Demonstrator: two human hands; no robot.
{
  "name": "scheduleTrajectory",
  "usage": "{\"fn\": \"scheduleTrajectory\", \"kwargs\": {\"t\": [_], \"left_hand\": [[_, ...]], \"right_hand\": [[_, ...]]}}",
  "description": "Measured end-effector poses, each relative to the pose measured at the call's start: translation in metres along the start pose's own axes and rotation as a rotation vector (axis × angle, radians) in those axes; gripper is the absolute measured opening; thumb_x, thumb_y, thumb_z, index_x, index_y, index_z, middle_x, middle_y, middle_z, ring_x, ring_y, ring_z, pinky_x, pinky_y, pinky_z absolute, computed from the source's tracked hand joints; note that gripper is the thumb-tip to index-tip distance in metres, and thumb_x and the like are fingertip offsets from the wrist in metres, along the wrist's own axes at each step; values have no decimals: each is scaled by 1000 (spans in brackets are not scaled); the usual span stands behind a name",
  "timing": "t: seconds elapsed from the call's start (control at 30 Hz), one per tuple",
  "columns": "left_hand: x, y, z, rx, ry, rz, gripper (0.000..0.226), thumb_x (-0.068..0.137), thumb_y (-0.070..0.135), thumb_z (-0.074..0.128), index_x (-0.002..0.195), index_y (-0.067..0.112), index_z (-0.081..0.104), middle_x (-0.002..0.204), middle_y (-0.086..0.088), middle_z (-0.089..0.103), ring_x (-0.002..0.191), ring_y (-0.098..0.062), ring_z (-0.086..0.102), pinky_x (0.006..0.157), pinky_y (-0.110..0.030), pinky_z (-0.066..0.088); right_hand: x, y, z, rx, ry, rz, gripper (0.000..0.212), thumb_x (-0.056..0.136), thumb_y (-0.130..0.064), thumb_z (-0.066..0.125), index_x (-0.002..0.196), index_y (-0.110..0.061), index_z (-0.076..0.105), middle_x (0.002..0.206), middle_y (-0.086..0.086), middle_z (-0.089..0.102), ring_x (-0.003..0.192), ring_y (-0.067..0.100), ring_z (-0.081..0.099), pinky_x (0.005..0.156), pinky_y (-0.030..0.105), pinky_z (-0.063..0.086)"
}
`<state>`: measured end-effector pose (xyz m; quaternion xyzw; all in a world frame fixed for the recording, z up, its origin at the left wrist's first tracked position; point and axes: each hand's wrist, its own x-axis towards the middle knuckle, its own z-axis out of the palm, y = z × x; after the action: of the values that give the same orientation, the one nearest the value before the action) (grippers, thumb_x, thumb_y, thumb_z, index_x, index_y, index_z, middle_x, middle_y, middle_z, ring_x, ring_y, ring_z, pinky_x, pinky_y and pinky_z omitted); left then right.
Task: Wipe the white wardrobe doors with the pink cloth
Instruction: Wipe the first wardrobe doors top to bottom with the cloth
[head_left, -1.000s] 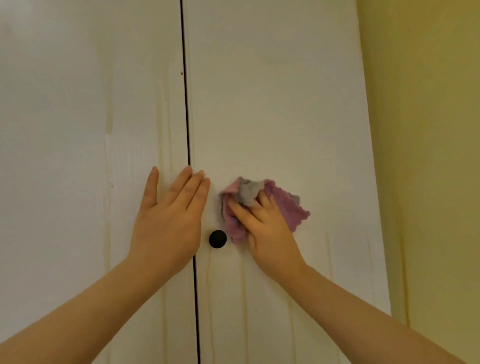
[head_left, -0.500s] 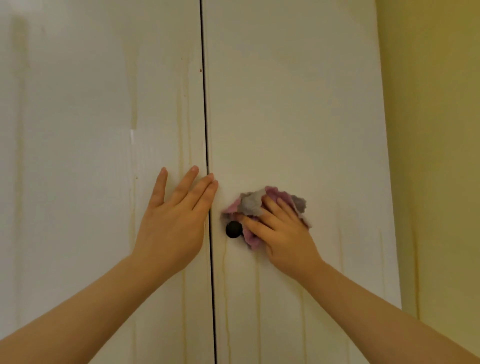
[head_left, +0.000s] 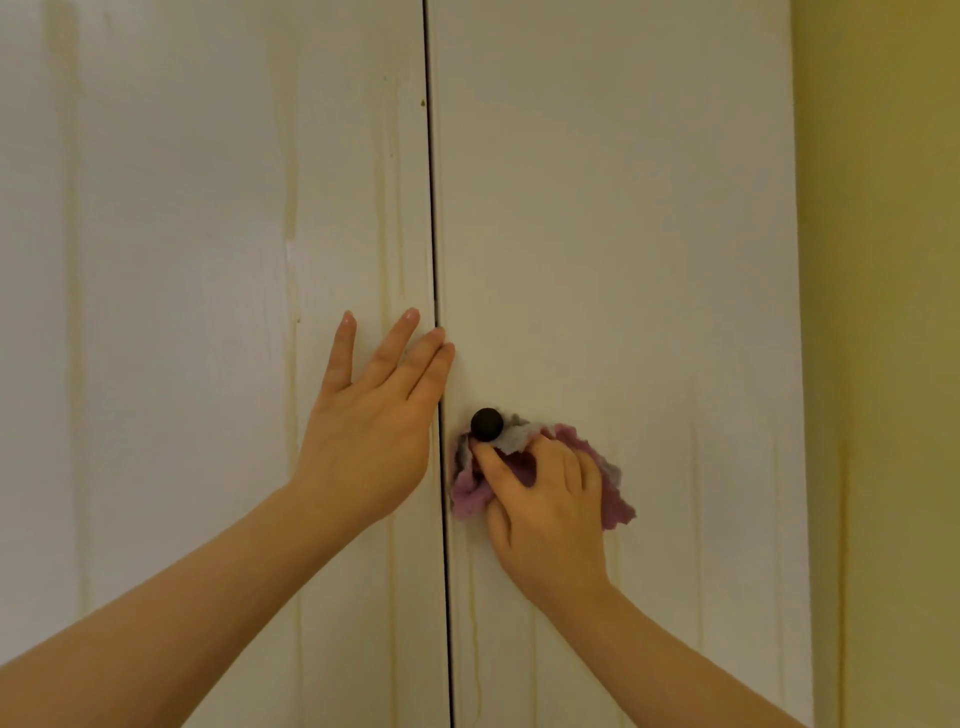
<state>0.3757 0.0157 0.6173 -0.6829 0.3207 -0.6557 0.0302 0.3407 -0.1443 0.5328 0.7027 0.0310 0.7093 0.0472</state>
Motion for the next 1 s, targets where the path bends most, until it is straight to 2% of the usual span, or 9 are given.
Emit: {"fn": "scheduleTrajectory", "kwargs": {"t": [0.07, 0.17, 0.3, 0.37, 0.53, 0.63, 0.8, 0.83, 1.0], "left_hand": [[-2, 0, 1, -4, 7, 1, 53, 82, 7, 30, 126, -2, 57, 133, -15, 56, 129, -34, 46, 109, -57, 13], [-3, -1, 1, -4, 6, 9, 53, 82, 7, 29, 127, -2, 56, 134, -15, 54, 130, -34, 45, 110, -56, 11], [0, -1, -2, -19, 11, 7, 52, 84, 10, 27, 124, -4, 58, 131, -16, 57, 127, -35, 47, 107, -58, 14], [2, 1, -4, -34, 22, -1, 53, 85, 13, 25, 122, -5, 59, 128, -17, 59, 125, -37, 49, 106, -58, 15], [0, 3, -4, -35, 27, -16, 53, 83, 11, 27, 122, -5, 60, 128, -18, 59, 124, -38, 50, 106, -57, 15], [1, 3, -4, -34, 22, -12, 53, 85, 14, 26, 122, -5, 59, 129, -18, 58, 125, -38, 49, 106, -56, 15], [-3, 7, -3, -59, 35, -22, 46, 86, 10, 37, 126, -2, 57, 134, -15, 54, 131, -35, 43, 111, -52, 13], [-2, 9, -4, -73, 56, -18, 44, 88, 13, 38, 126, -1, 57, 135, -14, 54, 132, -34, 42, 111, -51, 14], [17, 30, 1, -99, 88, 55, 45, 92, 20, 36, 123, 0, 60, 131, -14, 57, 129, -34, 46, 108, -53, 20]], "right_hand": [[-5, -8, 2, -80, 16, 33, 39, 80, -22, 46, 115, -26, 64, 83, 9, 59, 88, 24, 45, 77, 43, 44], [-23, -13, 3, -120, 2, -22, 41, 80, -23, 45, 119, -25, 56, 80, 10, 59, 87, 25, 44, 78, 42, 36], [-1, -14, 4, -90, 20, 23, 42, 80, -21, 42, 115, -24, 64, 79, 8, 57, 84, 23, 43, 69, 37, 38], [4, -21, 4, -92, 19, 65, 41, 80, -22, 41, 113, -23, 66, 81, 7, 57, 85, 22, 44, 70, 37, 37], [-9, -15, 0, -39, -12, -53, 41, 78, -18, 45, 115, -24, 61, 82, 6, 57, 82, 24, 50, 69, 37, 38], [11, -12, 3, -23, -6, 19, 42, 76, -15, 43, 109, -23, 67, 80, 7, 57, 83, 22, 43, 68, 36, 36], [-23, 17, -6, 0, -66, -277, 28, 81, -20, 60, 107, -26, 65, 87, 7, 64, 86, 23, 50, 79, 39, 38], [-22, 28, -8, 3, -75, -272, 28, 81, -20, 60, 108, -27, 62, 87, 7, 64, 85, 24, 52, 79, 39, 37], [39, 46, -3, -22, 8, 176, 38, 78, -8, 54, 111, -21, 67, 90, 14, 61, 87, 32, 53, 73, 43, 46]]}}
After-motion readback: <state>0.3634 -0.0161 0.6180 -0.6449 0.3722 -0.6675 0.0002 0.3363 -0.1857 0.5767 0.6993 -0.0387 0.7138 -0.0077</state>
